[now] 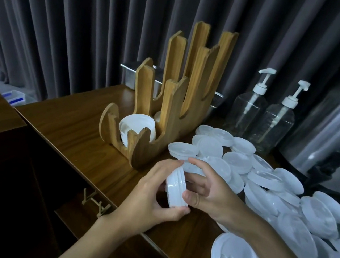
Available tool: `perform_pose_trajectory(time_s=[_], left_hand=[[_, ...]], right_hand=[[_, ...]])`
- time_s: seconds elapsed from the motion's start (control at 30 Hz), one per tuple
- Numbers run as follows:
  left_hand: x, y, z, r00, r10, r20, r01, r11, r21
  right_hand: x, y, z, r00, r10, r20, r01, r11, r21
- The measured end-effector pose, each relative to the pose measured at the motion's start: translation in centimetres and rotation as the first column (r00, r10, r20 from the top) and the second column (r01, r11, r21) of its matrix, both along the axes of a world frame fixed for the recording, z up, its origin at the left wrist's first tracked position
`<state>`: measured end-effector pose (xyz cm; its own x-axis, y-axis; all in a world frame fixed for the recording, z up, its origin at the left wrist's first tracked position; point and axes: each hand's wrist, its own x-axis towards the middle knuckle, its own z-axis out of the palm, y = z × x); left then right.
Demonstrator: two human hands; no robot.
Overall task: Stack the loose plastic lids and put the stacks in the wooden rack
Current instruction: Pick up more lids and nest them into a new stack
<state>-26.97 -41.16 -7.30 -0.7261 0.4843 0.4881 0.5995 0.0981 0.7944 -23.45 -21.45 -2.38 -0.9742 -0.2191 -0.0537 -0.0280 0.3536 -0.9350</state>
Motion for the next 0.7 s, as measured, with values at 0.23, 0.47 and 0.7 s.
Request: perform_pose_trajectory(time_s=[0.23,0.47,0.7], left_hand=[[-1.2,1.6,-0.2,0.994,-0.015,0.107,0.015,1.000,-0.003],[-2.4,2.4,-0.5,0.975,-0.007,0.220,0.013,1.000,-0.025],[-2.6,2.4,-0.7,0.971,-0.028,0.238,0.035,0.999,-0.025]], right_hand=[[-0.9,2.6,0.6,0.950,-0.177,-0.258,0.264,0.897,0.355],[-4.7,5.2,0.3,0.911,-0.202,-0.360,0.413,0.447,0.794],[-5.5,5.2,0.1,0.921,-0.185,-0.344,0.390,0.435,0.812]])
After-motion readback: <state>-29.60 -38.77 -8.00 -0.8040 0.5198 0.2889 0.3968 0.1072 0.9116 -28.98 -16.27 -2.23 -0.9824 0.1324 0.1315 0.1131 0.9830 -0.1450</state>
